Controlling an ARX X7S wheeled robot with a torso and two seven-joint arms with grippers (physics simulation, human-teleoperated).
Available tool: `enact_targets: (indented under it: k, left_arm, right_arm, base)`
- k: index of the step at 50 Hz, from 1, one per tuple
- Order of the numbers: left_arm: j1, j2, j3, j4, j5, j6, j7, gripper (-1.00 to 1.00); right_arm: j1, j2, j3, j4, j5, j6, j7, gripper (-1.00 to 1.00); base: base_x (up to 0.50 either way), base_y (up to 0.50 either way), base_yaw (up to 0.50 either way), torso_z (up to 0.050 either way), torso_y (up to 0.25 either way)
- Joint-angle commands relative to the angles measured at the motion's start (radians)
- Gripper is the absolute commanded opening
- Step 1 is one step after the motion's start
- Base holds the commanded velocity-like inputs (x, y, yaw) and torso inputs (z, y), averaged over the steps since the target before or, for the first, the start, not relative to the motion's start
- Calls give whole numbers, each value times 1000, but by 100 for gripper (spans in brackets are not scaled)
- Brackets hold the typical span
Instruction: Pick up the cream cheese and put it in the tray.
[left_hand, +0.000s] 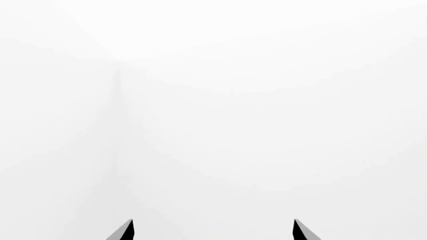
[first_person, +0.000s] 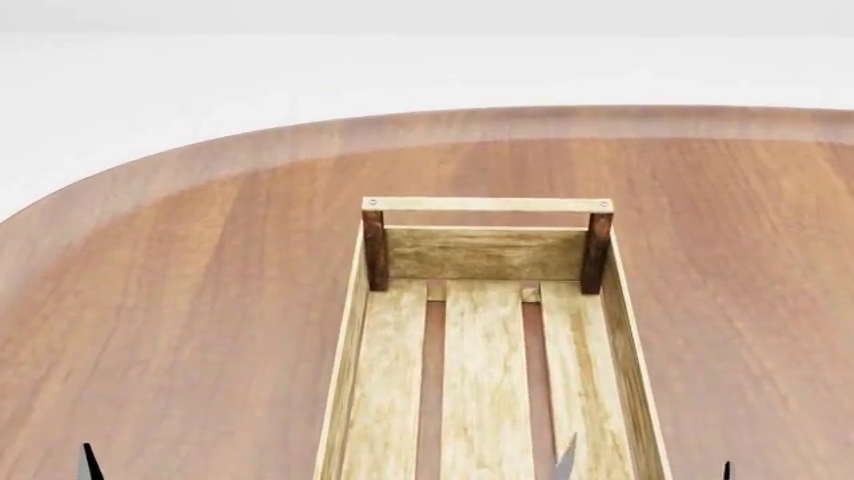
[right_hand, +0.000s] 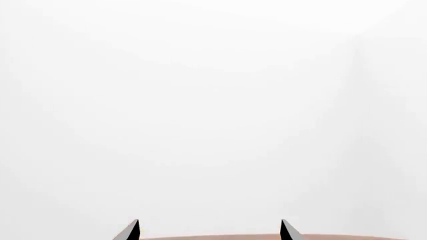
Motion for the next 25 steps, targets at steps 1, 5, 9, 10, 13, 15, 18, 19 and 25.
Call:
enact_targets:
  k: [1,5,9,10,13,15,18,19,25]
  left_arm:
    - [-2,-5,4,0,-2,-3,-4,100]
    - [-4,-6,6,0,-4,-5,-5,100]
    - [-4,-9,5,1,-8,-7,-7,100]
    - [-4,-10,5,2,-8,-7,-7,100]
    - [-5,-11,5,0,-11,-6,-9,100]
    - [-5,-12,6,-2,-12,-5,-10,100]
    - [-6,-12,8,-3,-13,-6,-11,100]
    - [-7,-12,9,-3,-13,-8,-11,100]
    - [-7,-13,12,-4,-13,-9,-13,100]
  right_arm:
    - [5,0,37,-15,1,42,37,100]
    - [5,-2,60,-28,3,68,58,100]
    - [1,-7,92,-59,-17,123,91,100]
    - [3,-9,100,-63,-17,139,98,100]
    - [4,-8,138,-81,-12,184,124,100]
    - [2,-7,154,-87,-6,187,135,100]
    - [-1,-3,183,-102,2,214,152,100]
    - [-4,-3,198,-110,5,223,162,100]
    - [-4,3,227,-136,31,256,172,100]
  base:
    - [0,0,0,0,0]
    - [0,0,0,0,0]
    - [0,0,0,0,0]
    - [0,0,0,0,0]
    - [0,0,0,0,0]
    - [0,0,0,0,0]
    - [0,0,0,0,0]
    - [0,0,0,0,0]
    - [0,0,0,0,0]
